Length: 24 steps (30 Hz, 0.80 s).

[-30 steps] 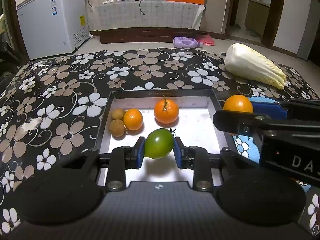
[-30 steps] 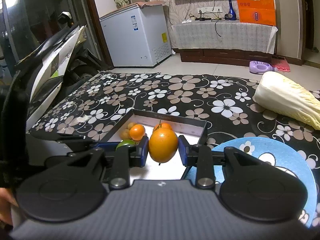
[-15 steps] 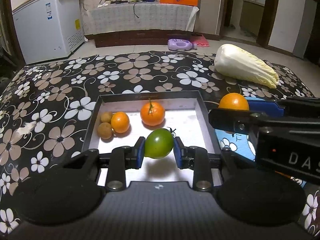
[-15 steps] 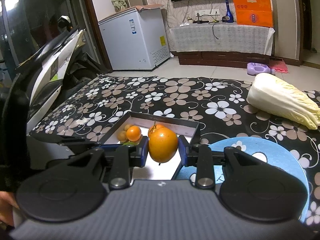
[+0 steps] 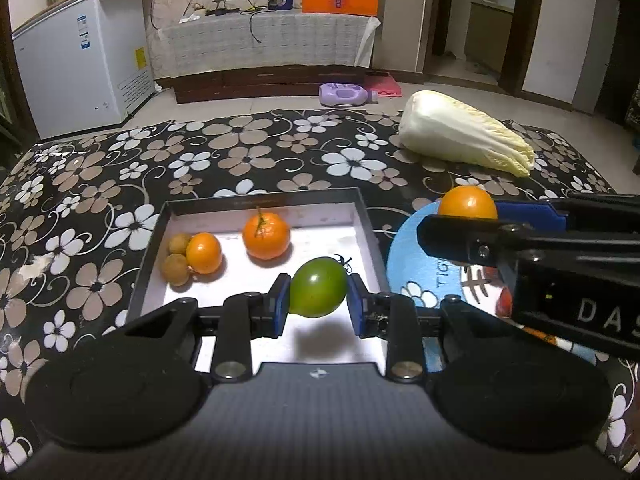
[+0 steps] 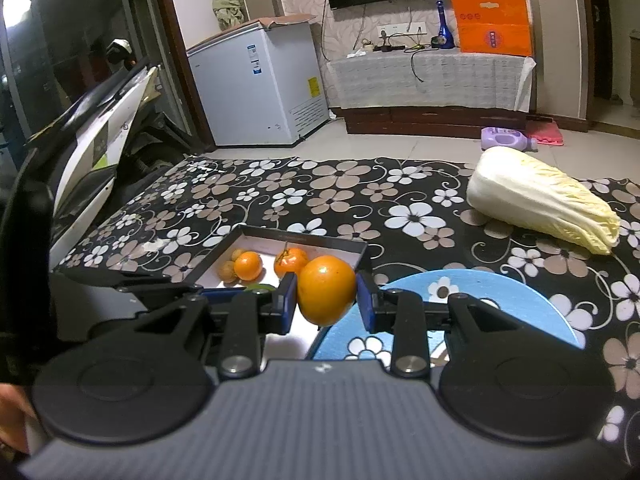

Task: Organize fruits
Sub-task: 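Carry the tangerine and green tomato in both grippers over the blue plate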

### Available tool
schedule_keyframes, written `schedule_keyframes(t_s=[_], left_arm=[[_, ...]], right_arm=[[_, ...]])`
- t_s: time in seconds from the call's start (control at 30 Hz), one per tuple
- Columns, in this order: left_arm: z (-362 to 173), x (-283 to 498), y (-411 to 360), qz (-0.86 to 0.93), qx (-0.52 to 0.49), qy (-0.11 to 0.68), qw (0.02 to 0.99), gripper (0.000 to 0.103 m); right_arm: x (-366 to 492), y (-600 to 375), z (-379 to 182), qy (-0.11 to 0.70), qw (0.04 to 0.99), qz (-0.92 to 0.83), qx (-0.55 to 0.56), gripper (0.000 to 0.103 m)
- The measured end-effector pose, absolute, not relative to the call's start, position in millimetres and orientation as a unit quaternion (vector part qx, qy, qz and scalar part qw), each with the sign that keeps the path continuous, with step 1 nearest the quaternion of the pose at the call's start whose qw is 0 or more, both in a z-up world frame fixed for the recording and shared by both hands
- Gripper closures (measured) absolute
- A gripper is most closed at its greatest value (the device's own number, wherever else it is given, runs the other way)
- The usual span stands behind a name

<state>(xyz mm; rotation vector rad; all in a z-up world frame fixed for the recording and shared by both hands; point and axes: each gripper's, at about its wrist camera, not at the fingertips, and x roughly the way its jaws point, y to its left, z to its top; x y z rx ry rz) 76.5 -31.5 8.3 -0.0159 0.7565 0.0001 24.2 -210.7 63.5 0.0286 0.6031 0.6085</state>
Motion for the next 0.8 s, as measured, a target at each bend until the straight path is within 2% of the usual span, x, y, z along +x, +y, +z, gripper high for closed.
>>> schedule_keyframes(t_s=[0.8], left_arm=[[5, 79, -80, -0.043, 0.0, 0.367, 0.929, 0.068]], right_arm=[[16, -257, 67, 0.287, 0.92, 0.267, 0.023, 0.068]])
